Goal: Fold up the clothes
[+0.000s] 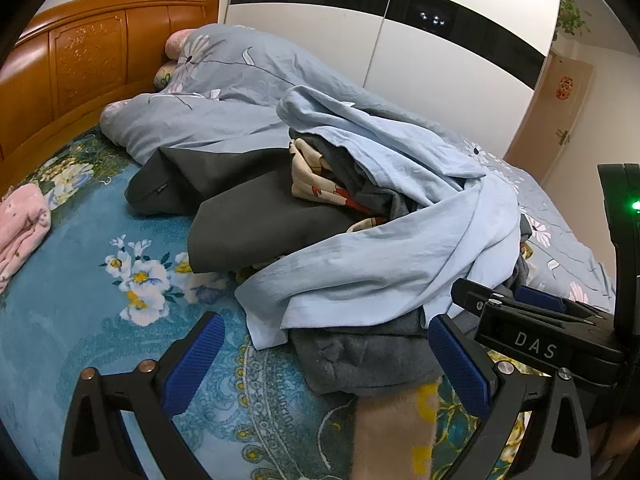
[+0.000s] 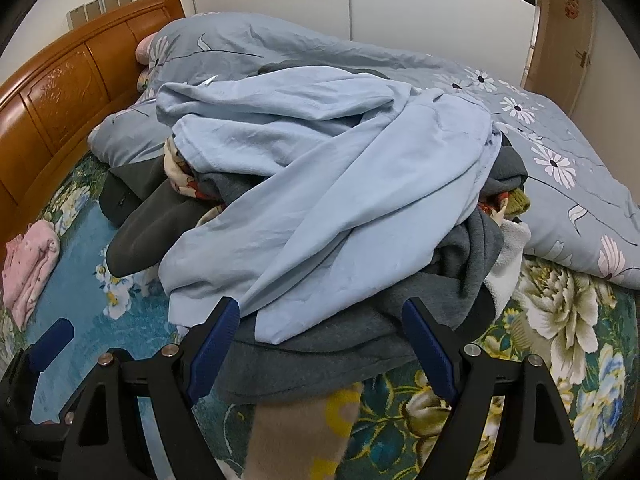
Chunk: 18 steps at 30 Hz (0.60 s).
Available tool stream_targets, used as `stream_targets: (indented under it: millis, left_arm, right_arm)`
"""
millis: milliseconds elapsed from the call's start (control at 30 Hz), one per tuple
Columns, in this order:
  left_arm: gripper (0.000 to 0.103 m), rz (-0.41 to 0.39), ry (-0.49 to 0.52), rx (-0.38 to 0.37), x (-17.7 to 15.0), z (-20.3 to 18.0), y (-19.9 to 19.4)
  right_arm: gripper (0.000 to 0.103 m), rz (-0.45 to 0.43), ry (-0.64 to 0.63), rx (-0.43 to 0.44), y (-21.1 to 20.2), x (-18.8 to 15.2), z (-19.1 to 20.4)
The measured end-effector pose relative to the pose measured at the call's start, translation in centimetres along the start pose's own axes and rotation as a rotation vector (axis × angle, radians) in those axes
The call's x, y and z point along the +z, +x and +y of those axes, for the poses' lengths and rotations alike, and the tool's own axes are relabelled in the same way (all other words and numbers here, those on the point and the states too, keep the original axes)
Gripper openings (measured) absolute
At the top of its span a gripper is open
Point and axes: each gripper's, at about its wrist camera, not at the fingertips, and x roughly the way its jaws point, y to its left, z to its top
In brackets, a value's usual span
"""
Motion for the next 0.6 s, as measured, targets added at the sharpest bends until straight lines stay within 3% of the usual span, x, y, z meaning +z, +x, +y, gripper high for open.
stream_targets:
  millis: [133, 233, 267, 300, 500, 533, 567, 600]
  left_arm:
    - [0.103, -0.027, 0.001, 0.033, -0.4, 0.9, -0.9]
    - [0.103, -0.045, -0.034, 0.051, -0.6, 2.8, -1.9]
    - [0.103, -0.051, -0.055, 0.055, -0.6, 3.7, -2.3]
    - [0.103, -0.057, -0.078, 0.059, -0.6, 4.4, -2.7]
    - [0.103, -0.117, -0.189, 0.075, 0.2, 7.9, -4.9]
    - [0.103, -0.125, -0.191, 0.08, 0.2, 8.2, -5.3]
    - [0.103, -0.131, -0.189, 0.084, 0.1, 8.4, -5.6]
    - [0.103, -0.133, -0.186, 0.087, 0.1, 8.6, -5.8]
  right_arm:
    - [0.084, -0.024, -0.089, 0.042, -0.3, 0.7, 1.3]
    - [0.087, -0.142, -0.165, -0.004, -0.9, 3.9, 2.3]
    - [0.099, -0.183, -0.189, -0.019, -1.0, 5.1, 2.6]
    - [0.103, -0.201, -0.235, -0.032, -0.6, 5.9, 3.5]
    - [0.102, -0.23, -0.514, -0.122, 3.1, 7.6, 10.0]
    - [0.099, -0.218, -0.524, -0.131, 3.8, 7.7, 10.5]
    - [0.081, -0.205, -0.533, -0.141, 4.6, 7.8, 11.0]
    - [0.047, -0.187, -0.543, -0.148, 5.2, 7.9, 11.4]
